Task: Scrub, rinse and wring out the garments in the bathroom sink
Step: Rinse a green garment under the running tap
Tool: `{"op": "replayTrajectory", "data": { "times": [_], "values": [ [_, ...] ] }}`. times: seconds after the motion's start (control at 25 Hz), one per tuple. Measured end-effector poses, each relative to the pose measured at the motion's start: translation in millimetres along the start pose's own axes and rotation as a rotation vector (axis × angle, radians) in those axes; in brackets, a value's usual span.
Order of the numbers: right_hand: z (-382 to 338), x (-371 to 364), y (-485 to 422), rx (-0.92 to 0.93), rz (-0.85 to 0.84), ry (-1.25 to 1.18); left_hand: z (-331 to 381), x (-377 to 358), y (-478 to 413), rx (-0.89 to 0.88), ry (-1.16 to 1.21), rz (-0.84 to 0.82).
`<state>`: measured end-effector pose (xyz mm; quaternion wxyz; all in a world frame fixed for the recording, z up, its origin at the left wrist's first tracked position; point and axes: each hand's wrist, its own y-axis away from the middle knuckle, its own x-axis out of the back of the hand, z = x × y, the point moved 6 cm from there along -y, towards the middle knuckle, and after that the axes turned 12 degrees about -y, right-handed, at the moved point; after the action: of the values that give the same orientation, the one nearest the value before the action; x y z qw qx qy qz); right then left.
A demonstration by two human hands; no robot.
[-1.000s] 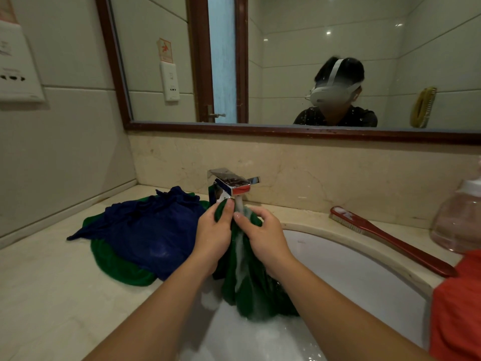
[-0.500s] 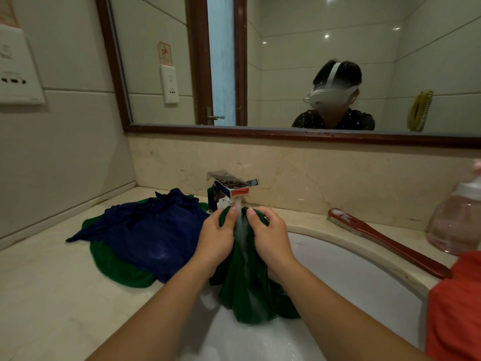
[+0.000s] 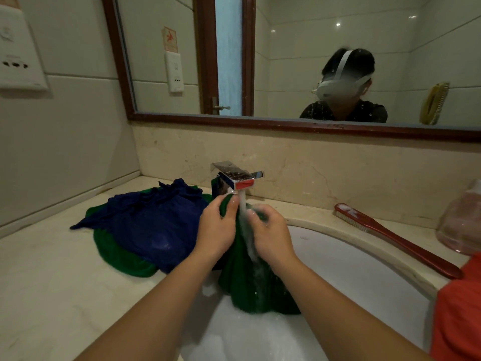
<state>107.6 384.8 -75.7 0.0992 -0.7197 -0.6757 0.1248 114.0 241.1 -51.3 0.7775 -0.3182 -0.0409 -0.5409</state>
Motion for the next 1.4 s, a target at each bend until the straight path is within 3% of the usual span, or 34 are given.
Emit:
{"op": "replayTrajectory", "data": {
  "times": [0.24,0.48,0.76,0.88,1.0,1.12,1.28,1.4],
  "values": [
    [-4,10,4,0.035,-0.005,0.008,-8,-8,9,-0.028,-0.103,-0.122],
    [-20,22,17,-0.158,-0.043,-0.030,1,5,24,-0.053,-0.141,-0.089],
    [-104,45,12,-0.062,-0.095,0.215,55,62,11,-0.190,-0.420,-0.125],
    [-159,33,-2,-0.093,-0.148,0.210,93,100,-13,-0.222,-0.488,-0.118],
    [-232,-3,-36,-0.031,-0.323,0.256,135,157,-51,-0.201,-0.494,0.006],
    [-278,-49,-76,-0.022,-0.364,0.214,151,213,-97,-0.137,-0.603,0.061],
    [-268,-123,-116,-0.041,-0.357,0.218,111,252,-154,0.068,-0.801,-0.052],
    [-205,-166,-139,-0.214,-0.346,0.321,40,246,-181,0.217,-0.886,-0.276]
  ]
}}
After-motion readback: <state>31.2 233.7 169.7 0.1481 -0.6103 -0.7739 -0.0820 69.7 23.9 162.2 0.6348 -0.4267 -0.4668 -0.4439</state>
